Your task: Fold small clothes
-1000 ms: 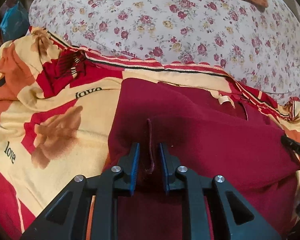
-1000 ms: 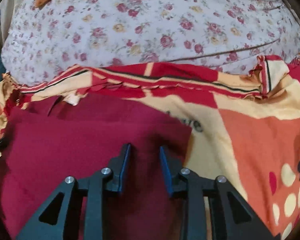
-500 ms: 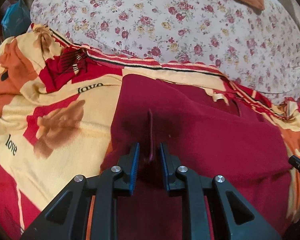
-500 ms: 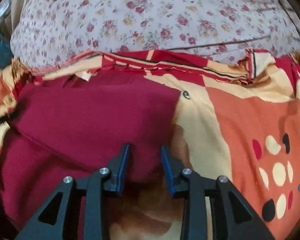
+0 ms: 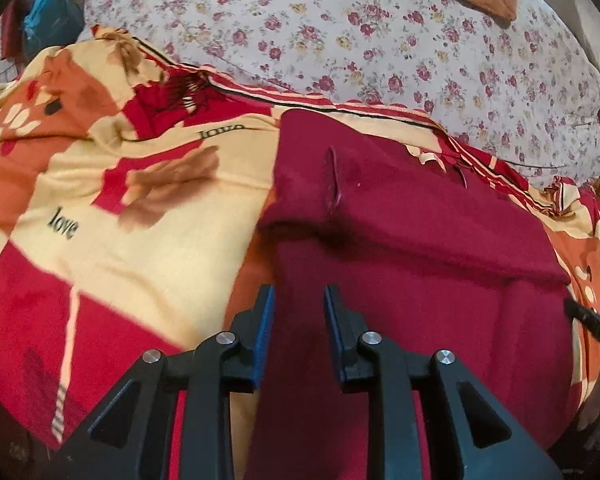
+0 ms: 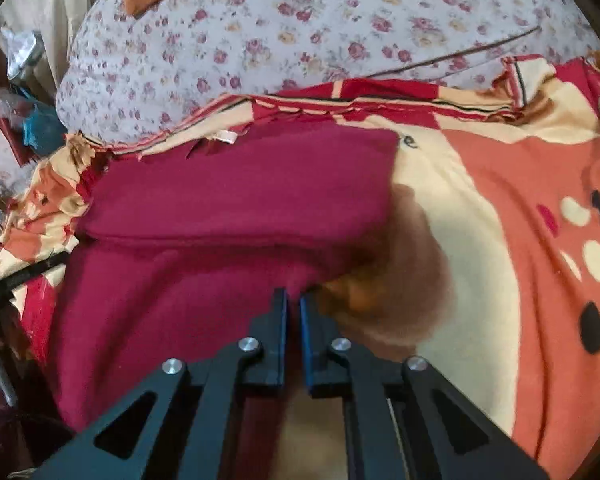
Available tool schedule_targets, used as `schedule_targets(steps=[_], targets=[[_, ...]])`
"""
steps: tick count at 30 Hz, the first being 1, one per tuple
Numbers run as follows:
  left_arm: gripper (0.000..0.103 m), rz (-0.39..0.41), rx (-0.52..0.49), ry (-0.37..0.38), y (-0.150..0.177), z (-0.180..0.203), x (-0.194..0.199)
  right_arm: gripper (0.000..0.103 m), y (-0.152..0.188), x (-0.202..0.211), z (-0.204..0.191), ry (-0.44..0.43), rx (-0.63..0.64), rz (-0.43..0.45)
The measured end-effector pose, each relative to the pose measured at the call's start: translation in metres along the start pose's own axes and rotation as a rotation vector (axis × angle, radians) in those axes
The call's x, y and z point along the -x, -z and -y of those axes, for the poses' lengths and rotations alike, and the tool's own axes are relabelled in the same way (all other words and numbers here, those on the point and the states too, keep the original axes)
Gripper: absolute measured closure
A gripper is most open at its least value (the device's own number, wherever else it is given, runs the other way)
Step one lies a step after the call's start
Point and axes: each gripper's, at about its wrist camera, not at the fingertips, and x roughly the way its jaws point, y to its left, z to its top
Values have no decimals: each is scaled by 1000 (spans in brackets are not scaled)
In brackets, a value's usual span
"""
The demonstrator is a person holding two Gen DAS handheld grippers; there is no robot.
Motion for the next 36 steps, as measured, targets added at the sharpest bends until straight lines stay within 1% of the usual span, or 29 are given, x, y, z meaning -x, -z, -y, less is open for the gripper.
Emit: schedule_targets(steps=[3, 5, 9, 10, 11, 12, 13, 14, 15, 19, 20, 21, 22, 23, 26, 28, 31, 33, 35, 36], targets=[[98, -14, 8, -9, 12, -6, 4, 98, 4, 0, 9, 7, -27, -14], [98, -32, 19, -10, 18, -10, 5, 98, 8, -3, 8, 15, -24, -21], [98, -38, 25, -18, 30, -15, 14, 96, 11, 13, 2, -20, -30, -1], [98, -37, 28, -18, 32, -16, 16, 94, 13, 17, 1, -30, -29, -3], [98, -35, 33, -14, 35, -17, 19, 85, 16, 23, -1, -40, -22, -5], [98, -33, 35, -11, 36, -18, 22, 79, 20, 29, -5, -47, -7, -14], [98, -31, 35, -10, 37, -18, 24, 71, 26, 35, -9, -54, 12, -27], [98, -31, 33, -11, 39, -18, 26, 67, 31, 38, -11, -59, 24, -35], [98, -30, 31, -11, 41, -17, 28, 66, 38, 41, -14, -63, 39, -50], [98, -30, 19, -14, 45, -15, 34, 66, 67, 36, -21, -88, 54, -113], [98, -30, 15, -14, 47, -15, 36, 75, 75, 32, -22, -80, 65, -124], [98, -30, 12, -15, 48, -15, 38, 85, 79, 33, -23, -74, 73, -114], [98, -30, 7, -17, 49, -14, 40, 96, 83, 37, -22, -96, 70, -93], [98, -32, 3, -19, 50, -14, 41, 96, 84, 41, -21, -101, 64, -83], [98, -41, -10, -13, 56, -15, 46, 97, 84, 51, -14, -94, 53, -65], [98, -61, -19, -7, 63, -16, 48, 97, 85, 51, -11, -96, 45, -78], [98, -105, -34, 14, 77, -19, 48, 95, 88, 57, -19, -88, 91, -92], [98, -138, -39, 20, 88, -24, 49, 91, 90, 62, -23, -86, 120, -114], [98, -167, -27, 26, 99, -30, 49, 75, 97, 69, -25, -100, 141, -145], [98, -177, -21, 30, 104, -31, 49, 72, 101, 71, -25, -108, 144, -159]])
